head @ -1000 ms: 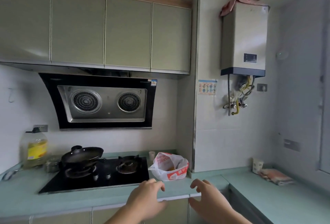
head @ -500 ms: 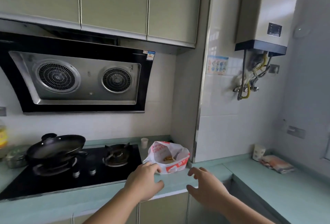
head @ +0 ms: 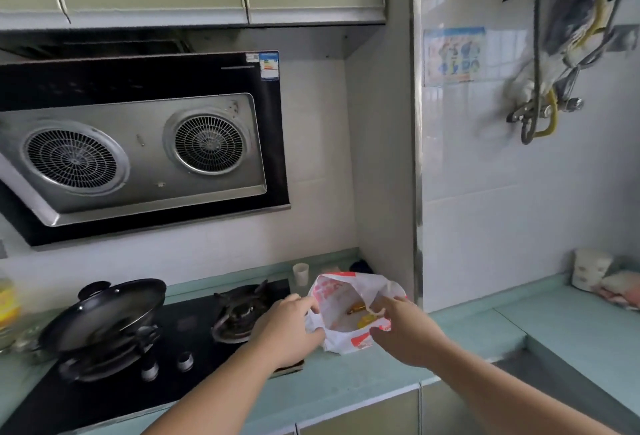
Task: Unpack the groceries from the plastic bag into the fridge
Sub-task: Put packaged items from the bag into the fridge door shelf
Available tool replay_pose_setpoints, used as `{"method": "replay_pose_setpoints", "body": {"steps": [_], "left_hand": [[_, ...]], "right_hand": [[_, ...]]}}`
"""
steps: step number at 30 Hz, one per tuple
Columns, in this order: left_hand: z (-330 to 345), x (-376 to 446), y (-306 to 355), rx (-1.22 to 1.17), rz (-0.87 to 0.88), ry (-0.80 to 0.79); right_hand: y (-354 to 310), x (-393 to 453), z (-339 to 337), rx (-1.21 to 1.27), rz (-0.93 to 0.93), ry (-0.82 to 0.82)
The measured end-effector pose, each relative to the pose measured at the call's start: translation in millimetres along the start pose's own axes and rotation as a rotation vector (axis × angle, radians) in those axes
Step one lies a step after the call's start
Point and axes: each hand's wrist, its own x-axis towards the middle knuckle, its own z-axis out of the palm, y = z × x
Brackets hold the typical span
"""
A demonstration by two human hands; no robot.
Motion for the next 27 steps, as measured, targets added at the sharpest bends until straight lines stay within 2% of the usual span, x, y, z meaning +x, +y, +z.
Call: {"method": "replay_pose_setpoints", "body": {"steps": [6, 11, 20, 27], "left_hand": [[20.0, 71.0, -5.0, 0.052, -0.014, -0.037], [49.7, 136.9, -12.1, -0.029, 0.016, -0.077], [125.0, 254.1, -69.0, -0.172, 0.067, -0.209], [172.5, 297.1, -92.5, -0.242, 0.039, -0.36]], "right_hand": [[31.6, 74.0, 10.2, 0.036, 0.013, -0.077], [54.3, 131.8, 7.8, 0.074, 0.091, -0.034], [75.3, 226.6, 52.3, -0.091, 0.19, -0.121], [111.5, 282.4, 113.4, -0.188, 0.249, -0.241]]}}
